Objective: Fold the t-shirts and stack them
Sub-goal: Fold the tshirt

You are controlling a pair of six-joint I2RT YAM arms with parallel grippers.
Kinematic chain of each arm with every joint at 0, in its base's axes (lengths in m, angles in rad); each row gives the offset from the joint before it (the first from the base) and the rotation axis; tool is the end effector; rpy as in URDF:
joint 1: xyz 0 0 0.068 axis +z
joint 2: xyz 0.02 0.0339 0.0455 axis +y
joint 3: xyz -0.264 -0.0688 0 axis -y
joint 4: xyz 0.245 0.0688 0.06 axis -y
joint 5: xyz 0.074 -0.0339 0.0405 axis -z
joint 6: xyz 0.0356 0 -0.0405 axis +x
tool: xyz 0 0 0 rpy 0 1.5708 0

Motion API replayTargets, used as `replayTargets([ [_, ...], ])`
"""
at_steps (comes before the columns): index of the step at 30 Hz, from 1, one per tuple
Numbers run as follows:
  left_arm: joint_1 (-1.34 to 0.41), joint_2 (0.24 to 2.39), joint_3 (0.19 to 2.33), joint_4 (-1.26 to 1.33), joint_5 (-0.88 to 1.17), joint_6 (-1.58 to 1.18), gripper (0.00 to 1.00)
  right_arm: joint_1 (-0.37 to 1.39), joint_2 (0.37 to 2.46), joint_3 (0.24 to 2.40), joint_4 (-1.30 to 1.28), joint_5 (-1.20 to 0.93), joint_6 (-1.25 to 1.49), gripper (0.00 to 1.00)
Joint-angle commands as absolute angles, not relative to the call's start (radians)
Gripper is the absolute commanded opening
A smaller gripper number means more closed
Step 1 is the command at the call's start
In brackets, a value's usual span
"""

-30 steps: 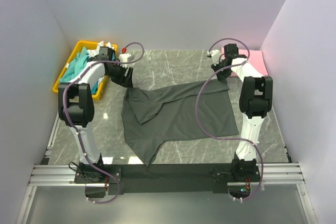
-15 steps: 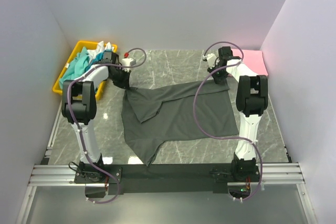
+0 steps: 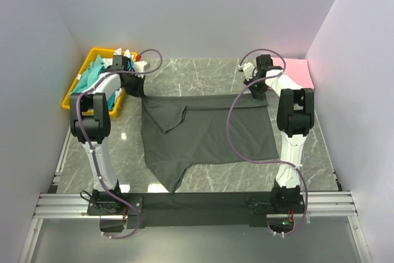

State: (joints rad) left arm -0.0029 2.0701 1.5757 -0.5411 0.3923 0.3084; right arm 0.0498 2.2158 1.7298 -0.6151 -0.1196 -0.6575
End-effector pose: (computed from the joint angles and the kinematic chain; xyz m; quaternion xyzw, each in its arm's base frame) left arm 0.4450 -0.0149 0.1899 0.1976 0.9265 -0.1463 0.2850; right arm 0.4721 0.0278 0.1656 -0.3493 0.9059 -0.0140 0.2390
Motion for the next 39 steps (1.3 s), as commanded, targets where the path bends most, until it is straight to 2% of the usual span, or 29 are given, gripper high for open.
replayTargets([
  [1,-0.002,2.131,1.669,-0.492,0.364,0.285,0.01,0.052,2.212,1.762,-0.6,-0.092,-0.623,0.24],
  [6,-0.002,2.238,1.814,-0.514,0.312,0.278,0.01,0.058,2.269,1.87,-0.606,-0.038,-0.574,0.24],
  [8,-0.002,2.263,1.877,-0.515,0.299,0.275,0.06,0.06,2.279,1.911,-0.627,-0.041,-0.56,0.26],
  [9,-0.002,2.276,1.897,-0.52,0.295,0.275,0.1,0.063,2.275,1.917,-0.632,-0.043,-0.546,0.27],
  [10,-0.002,2.279,1.937,-0.537,0.299,0.272,0.21,0.064,2.266,1.917,-0.637,-0.048,-0.543,0.28],
  [12,-0.002,2.249,1.953,-0.552,0.336,0.279,0.33,0.061,2.217,1.905,-0.641,-0.06,-0.526,0.31],
  [13,-0.002,2.226,1.948,-0.551,0.348,0.282,0.42,0.06,2.194,1.895,-0.646,-0.064,-0.523,0.32],
  [15,-0.002,2.128,1.893,-0.526,0.382,0.275,0.51,0.061,2.106,1.849,-0.65,-0.078,-0.514,0.39],
  [16,0.015,2.093,1.849,-0.531,0.432,0.279,0.59,0.061,2.047,1.832,-0.667,-0.109,-0.515,0.41],
  [17,0.024,2.054,1.824,-0.546,0.448,0.288,0.6,0.061,2.016,1.795,-0.679,-0.127,-0.515,0.47],
  [19,0.026,1.939,1.763,-0.564,0.489,0.302,0.62,0.06,1.958,1.752,-0.733,-0.19,-0.515,0.48],
  [20,0.032,1.898,1.687,-0.571,0.53,0.322,0.63,0.063,1.904,1.7,-0.753,-0.201,-0.521,0.63],
  [21,0.035,1.819,1.646,-0.58,0.543,0.331,0.64,0.064,1.876,1.669,-0.762,-0.209,-0.531,0.65],
  [23,0.047,1.748,1.527,-0.604,0.593,0.377,0.71,0.072,1.792,1.567,-0.791,-0.229,-0.549,0.66],
  [25,0.049,1.666,1.42,-0.669,0.615,0.432,0.73,0.081,1.741,1.497,-0.814,-0.236,-0.577,0.66],
  [31,0.043,1.522,1.154,-0.603,0.585,0.523,0.66,0.106,1.621,1.29,-0.755,-0.176,-0.577,0.51],
  [36,-0.02,1.589,1.161,-0.52,0.488,0.491,0.6,0.103,1.673,1.324,-0.675,-0.118,-0.537,0.44],
  [39,-0.078,1.672,1.219,-0.517,0.456,0.502,0.52,0.103,1.747,1.371,-0.615,-0.083,-0.546,0.39],
])
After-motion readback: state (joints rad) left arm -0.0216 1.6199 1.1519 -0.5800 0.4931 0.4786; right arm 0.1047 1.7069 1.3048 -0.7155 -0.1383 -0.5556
